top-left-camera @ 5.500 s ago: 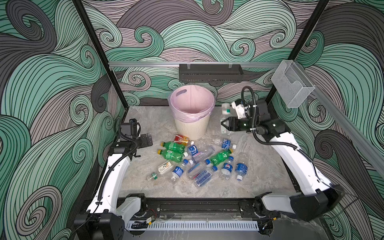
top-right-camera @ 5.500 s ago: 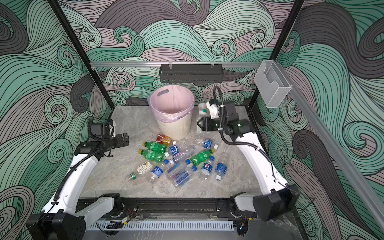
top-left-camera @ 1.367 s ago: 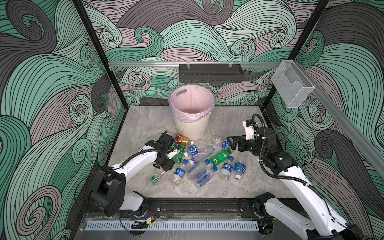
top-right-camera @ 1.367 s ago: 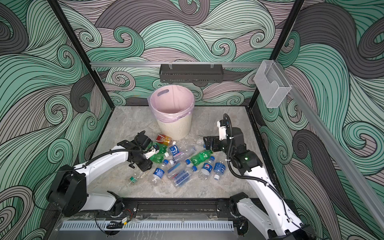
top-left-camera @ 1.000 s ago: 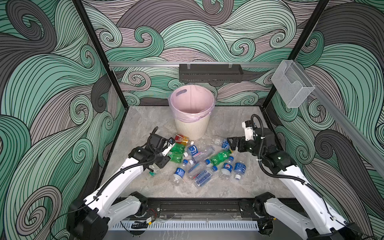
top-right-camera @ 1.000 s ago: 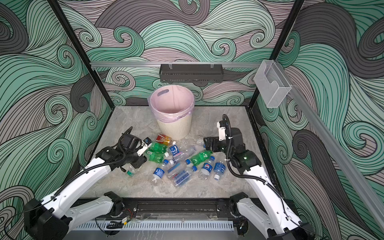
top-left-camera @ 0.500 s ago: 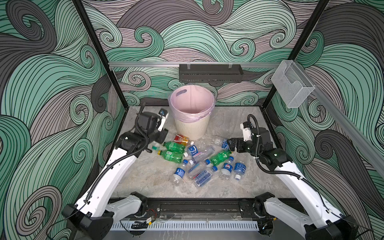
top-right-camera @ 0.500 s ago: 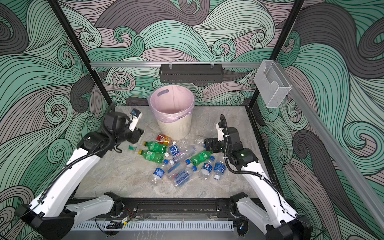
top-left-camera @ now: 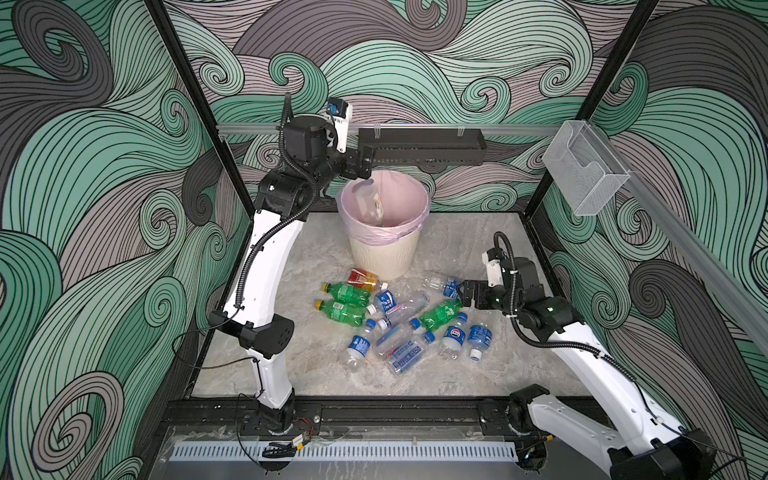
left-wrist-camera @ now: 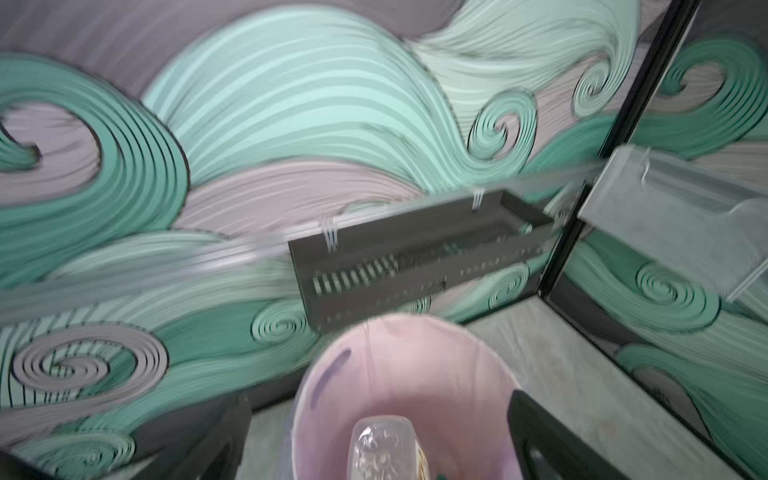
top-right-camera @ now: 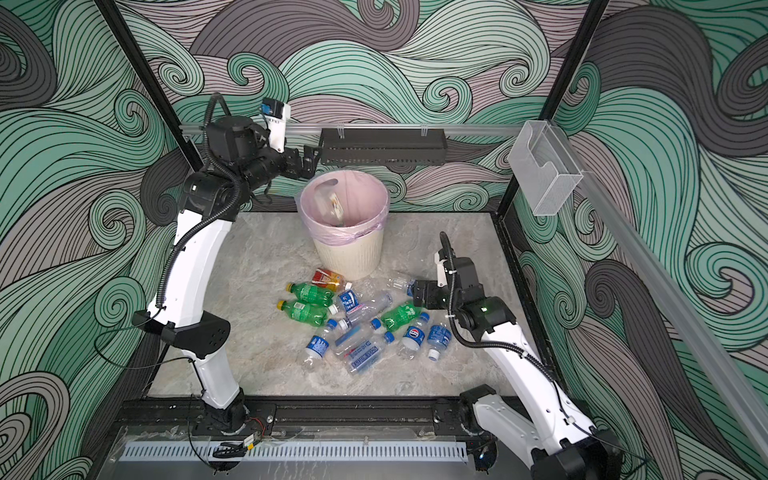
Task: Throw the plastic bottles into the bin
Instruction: 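Lift the clear bottle over the bin and release it with the left gripper, then grasp a blue-labelled water bottle with the right gripper while the left gripper withdraws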
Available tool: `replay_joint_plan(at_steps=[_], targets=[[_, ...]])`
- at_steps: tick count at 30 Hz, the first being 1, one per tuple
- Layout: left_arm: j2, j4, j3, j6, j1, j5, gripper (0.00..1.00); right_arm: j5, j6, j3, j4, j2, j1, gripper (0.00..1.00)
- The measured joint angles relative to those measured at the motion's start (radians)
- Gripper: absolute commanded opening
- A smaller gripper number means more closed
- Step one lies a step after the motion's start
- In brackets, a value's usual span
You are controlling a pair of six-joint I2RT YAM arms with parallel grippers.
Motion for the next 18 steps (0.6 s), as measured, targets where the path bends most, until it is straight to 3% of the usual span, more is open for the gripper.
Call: replay_joint_plan(at_steps=[6, 12, 18], targets=[[-0.283, 0.058, -0.513, -0.004, 0.0, -0.025, 0.99, 0.043, 0.029, 0.0, -0.087, -0.042, -0.002, 0.97], [-0.594, 0.075, -0.774, -0.003, 0.001, -0.089, 0.99, 0.089, 0.09, -0.02, -0.176, -0.019, -0.012, 0.96], [-0.773, 0.057, -1.039, -0.009, 0.001, -0.12, 0.99, 0.09, 0.169, -0.102, -0.214, 0.031, -0.044, 0.93]])
